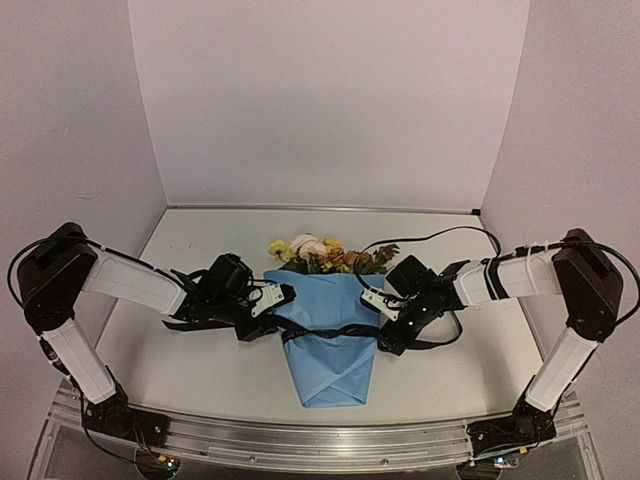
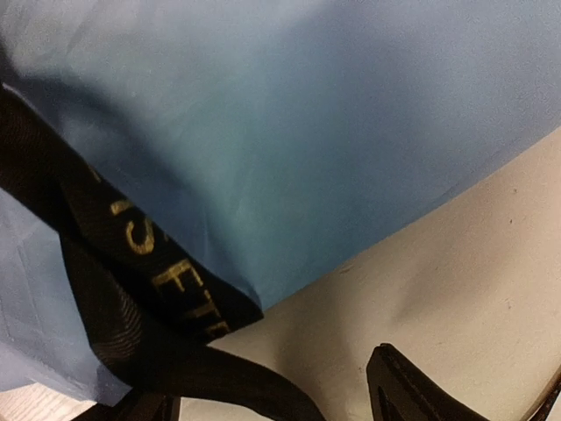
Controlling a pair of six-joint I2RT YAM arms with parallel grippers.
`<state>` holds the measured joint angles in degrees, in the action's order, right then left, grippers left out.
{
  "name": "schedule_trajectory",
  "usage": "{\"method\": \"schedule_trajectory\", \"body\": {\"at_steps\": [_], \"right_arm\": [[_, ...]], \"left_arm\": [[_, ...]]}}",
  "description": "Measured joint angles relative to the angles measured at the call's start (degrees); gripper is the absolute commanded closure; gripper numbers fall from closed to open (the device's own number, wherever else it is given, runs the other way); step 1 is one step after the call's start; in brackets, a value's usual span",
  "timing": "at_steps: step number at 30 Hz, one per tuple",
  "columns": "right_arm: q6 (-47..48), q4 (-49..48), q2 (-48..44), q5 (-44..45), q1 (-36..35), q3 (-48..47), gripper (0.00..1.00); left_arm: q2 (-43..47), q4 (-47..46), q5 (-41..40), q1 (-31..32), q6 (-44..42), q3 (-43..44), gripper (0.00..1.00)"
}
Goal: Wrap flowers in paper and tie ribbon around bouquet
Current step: Tie the ribbon around the folded bouquet.
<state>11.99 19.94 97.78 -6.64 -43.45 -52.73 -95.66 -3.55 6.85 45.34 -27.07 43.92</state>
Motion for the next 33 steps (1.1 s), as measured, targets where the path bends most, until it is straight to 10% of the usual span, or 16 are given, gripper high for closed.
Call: {"method": "schedule_trajectory", "body": {"at_steps": [10, 15, 33], "right_arm": [[-2.3, -1.4, 1.2, 1.3, -1.2, -0.5, 1.0], [-3.4, -0.3, 1.1, 1.9, -1.3, -0.5, 1.0], [-13.3, 17.8, 2.9, 7.0, -1.2, -14.9, 1.0]], "left_arm": [[0.5, 3.3, 0.1, 0.1, 2.1, 1.2, 0.87], [3.5, 6.1, 0.0, 0.1, 6.1, 1.5, 1.0], [6.2, 15.7, -0.2, 0.5, 34.9, 5.2, 1.0]]}}
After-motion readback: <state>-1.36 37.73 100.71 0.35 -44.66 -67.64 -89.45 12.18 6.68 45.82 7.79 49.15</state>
